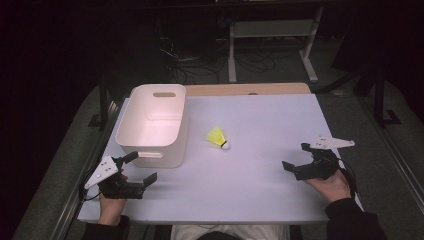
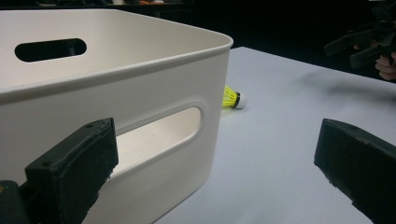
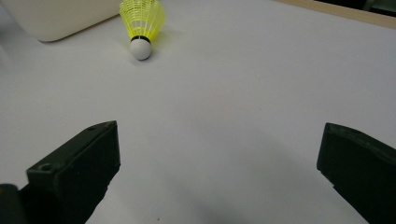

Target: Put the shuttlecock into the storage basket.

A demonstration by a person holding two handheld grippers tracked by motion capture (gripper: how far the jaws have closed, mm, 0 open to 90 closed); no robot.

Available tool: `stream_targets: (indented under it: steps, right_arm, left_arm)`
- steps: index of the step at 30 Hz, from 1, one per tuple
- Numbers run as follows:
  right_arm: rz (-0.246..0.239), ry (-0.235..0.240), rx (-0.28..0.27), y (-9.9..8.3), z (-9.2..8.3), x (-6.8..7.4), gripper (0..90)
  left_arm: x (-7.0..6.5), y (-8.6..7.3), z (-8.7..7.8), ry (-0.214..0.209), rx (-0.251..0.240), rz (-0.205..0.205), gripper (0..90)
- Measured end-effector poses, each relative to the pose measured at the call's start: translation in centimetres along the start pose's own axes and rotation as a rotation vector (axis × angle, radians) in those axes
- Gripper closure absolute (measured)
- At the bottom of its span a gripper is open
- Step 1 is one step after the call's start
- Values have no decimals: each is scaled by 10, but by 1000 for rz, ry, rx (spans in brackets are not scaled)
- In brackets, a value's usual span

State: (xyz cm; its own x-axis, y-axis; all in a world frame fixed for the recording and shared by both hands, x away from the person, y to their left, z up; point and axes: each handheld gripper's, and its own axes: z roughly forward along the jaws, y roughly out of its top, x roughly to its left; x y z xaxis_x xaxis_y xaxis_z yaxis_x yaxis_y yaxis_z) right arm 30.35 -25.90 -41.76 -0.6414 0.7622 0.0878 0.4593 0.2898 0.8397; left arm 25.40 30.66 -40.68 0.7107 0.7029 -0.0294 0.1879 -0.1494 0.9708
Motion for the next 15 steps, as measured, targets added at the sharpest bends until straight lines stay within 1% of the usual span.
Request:
stream_targets:
  steps: [6, 15]
  right_arm:
    - [8, -6, -3, 2, -2, 0, 0]
    - [4, 3, 7, 7, -4, 2, 0]
  left_arm:
    - [0, 0, 0, 2, 3, 3, 0]
    - [0, 0, -1, 5, 3, 1, 0]
